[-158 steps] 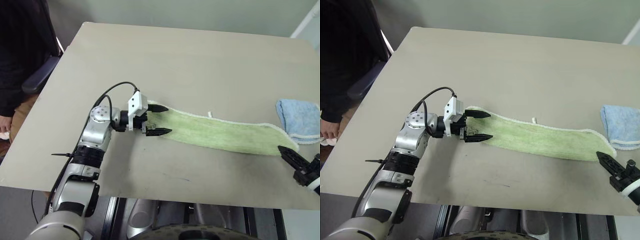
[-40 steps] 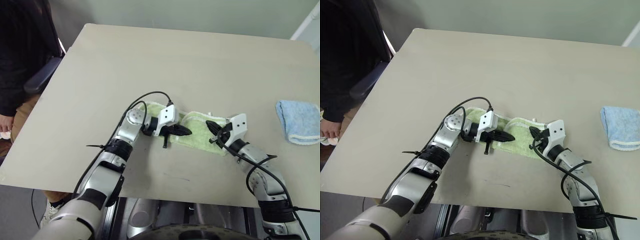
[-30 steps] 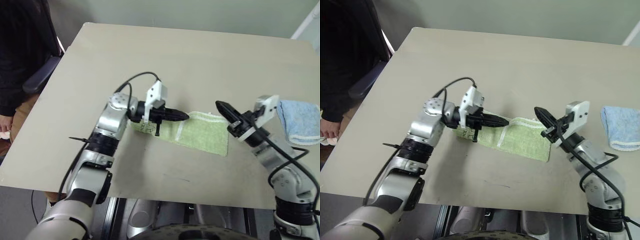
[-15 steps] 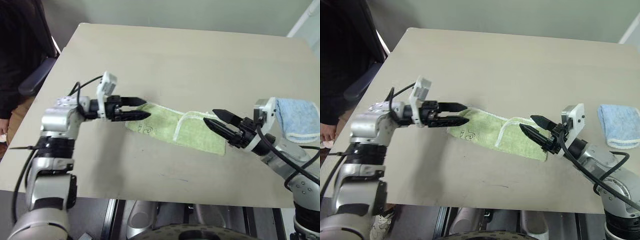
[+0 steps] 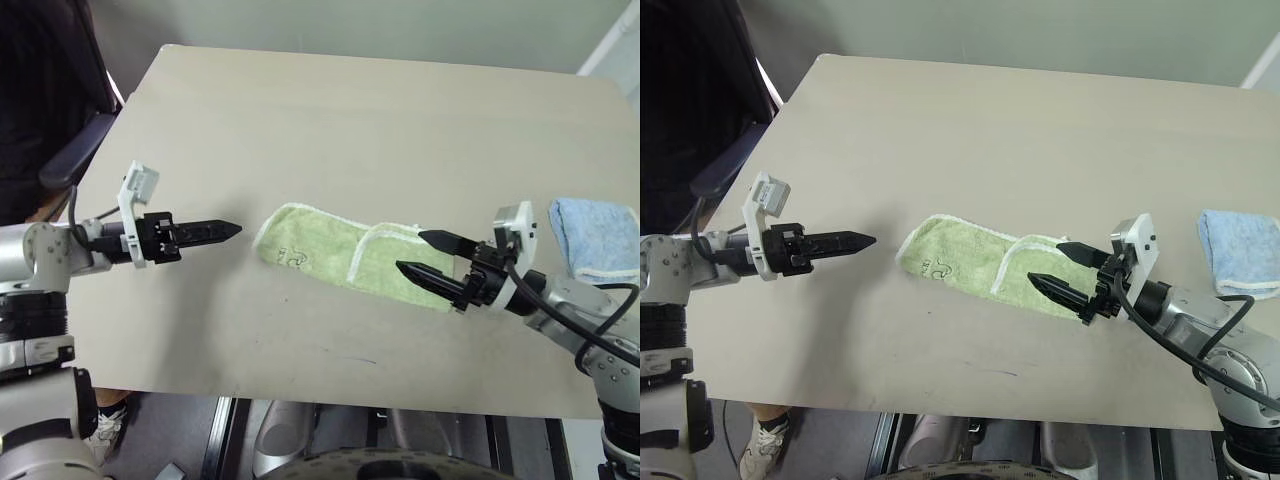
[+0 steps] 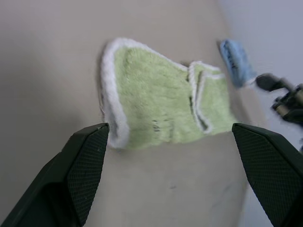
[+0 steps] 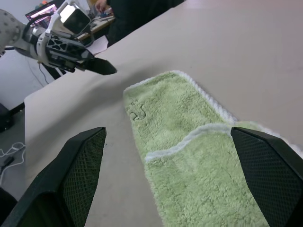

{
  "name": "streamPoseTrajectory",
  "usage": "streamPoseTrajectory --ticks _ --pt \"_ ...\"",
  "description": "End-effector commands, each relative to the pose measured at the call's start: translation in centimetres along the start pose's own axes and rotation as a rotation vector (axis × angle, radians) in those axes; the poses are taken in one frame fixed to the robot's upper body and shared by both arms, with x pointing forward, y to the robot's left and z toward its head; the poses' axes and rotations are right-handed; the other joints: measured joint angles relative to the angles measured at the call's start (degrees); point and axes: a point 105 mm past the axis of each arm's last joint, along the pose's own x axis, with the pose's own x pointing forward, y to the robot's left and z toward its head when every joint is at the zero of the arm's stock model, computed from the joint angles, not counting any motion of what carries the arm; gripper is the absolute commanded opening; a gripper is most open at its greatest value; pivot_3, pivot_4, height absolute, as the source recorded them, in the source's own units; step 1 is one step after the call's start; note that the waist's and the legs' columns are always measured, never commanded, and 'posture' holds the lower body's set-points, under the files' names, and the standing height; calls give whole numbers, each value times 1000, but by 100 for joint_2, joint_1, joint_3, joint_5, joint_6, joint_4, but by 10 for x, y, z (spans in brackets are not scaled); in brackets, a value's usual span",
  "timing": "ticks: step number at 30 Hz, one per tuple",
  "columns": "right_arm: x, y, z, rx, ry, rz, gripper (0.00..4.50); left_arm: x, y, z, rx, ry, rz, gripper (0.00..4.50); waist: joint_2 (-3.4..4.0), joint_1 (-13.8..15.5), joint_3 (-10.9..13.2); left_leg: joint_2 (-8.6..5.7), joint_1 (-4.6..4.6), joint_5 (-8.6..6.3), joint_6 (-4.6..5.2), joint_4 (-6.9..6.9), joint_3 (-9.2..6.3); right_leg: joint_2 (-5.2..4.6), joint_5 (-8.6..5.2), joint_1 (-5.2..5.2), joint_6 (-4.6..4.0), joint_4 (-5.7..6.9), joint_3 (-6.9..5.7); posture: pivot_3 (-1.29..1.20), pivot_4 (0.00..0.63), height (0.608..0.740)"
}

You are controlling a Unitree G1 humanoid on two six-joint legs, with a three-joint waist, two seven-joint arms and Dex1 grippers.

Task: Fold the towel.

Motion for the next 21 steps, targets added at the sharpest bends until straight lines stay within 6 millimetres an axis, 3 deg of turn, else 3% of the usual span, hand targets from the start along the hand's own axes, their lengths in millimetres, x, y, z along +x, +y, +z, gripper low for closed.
streamPoseTrajectory --ticks 1,11,21 --pt "1 4 9 -18 -26 26 4458 -1 -8 -5 -98 -24 -2 4500 -1 3 0 1 3 11 5 -9 0 0 0 0 -2 -1 0 0 150 733" --pt "-4 -3 3 -16 5 -28 4458 19 13 -26 -228 -31 88 4500 -7 17 2 2 44 64 49 -46 2 3 -6 23 -10 2 0 0 150 733" --pt "-3 3 -2 -33 11 -33 4458 40 11 -18 -283 -86 58 4500 -11 40 3 0 48 77 60 -45 1 5 -5 35 -1 2 0 0 150 733"
